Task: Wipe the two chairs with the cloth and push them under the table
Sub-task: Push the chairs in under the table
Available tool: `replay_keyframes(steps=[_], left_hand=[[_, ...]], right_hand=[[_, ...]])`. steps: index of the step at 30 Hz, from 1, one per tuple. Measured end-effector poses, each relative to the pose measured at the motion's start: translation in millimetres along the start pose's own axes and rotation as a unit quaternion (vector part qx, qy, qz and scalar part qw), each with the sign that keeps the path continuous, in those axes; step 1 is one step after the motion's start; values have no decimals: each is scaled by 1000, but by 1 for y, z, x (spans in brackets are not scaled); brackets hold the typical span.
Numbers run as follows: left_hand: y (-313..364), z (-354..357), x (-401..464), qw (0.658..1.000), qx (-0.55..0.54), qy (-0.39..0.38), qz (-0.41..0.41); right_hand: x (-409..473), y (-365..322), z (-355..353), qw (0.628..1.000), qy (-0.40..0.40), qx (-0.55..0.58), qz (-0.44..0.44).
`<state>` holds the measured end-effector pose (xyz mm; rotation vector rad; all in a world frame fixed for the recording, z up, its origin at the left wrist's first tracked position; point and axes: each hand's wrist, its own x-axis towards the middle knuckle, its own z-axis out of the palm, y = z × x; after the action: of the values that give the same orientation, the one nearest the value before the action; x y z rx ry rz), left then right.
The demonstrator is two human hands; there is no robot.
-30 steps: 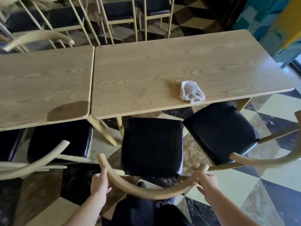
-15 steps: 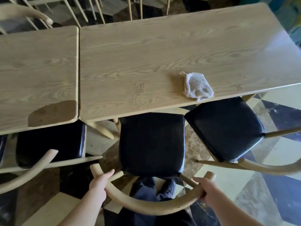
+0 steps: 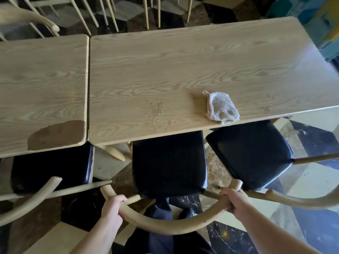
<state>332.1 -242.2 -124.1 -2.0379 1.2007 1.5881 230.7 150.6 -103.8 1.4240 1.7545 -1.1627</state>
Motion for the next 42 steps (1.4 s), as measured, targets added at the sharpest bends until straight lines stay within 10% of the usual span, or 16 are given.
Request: replay_keyframes(steps=[21, 42], left_hand=[[91, 77, 36, 995, -87, -54, -5], [102, 50, 38, 996, -62, -61, -14]], right_hand=[[29, -138, 37, 998, -8, 7, -68], [30, -106, 51, 998, -35, 35, 25]])
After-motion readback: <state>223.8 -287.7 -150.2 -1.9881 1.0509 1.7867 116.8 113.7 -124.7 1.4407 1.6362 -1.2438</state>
